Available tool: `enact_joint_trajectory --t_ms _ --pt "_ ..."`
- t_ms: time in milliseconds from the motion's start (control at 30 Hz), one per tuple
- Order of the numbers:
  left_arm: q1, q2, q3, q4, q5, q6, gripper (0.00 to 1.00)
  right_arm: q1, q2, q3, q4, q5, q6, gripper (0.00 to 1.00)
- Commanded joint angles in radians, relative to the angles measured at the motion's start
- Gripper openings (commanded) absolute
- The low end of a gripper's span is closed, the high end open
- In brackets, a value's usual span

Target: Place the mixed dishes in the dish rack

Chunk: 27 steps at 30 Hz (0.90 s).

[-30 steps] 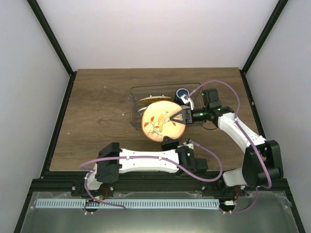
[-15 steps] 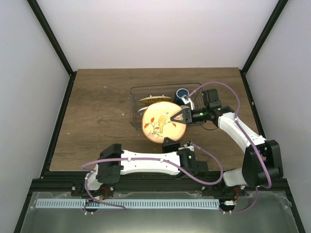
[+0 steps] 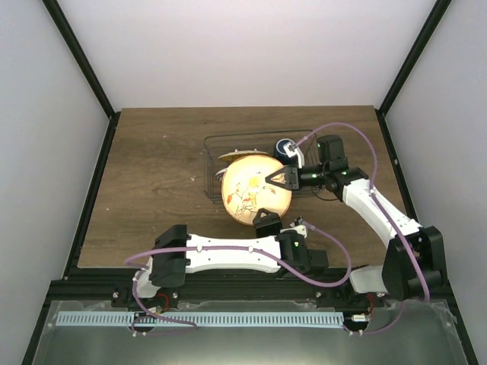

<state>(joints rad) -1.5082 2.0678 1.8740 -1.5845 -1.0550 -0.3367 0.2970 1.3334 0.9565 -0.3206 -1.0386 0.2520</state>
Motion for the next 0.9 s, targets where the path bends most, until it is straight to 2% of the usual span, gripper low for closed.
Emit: enact_joint_trajectory --t_ms 0,400,733,867 --pt "-0.007 -0.046 0.018 -0.023 0.010 -0.032 0.58 -0.002 -0.035 0.072 0.121 -0.003 0.007 0.01" --pt "-0.008 -0.074 -0.003 -0.001 0.086 -0.049 0.59 -0.001 -0.017 0.074 0.139 0.041 0.003 0.01" --pt "-0.002 -0.266 0.039 0.247 0.321 0.078 0.62 -0.002 -0.027 0.109 0.112 0.094 -0.056 0.01" --pt "0.042 -0.351 0.089 0.301 0.382 0.094 0.63 -0.001 -0.042 0.111 0.103 0.097 -0.069 0.01"
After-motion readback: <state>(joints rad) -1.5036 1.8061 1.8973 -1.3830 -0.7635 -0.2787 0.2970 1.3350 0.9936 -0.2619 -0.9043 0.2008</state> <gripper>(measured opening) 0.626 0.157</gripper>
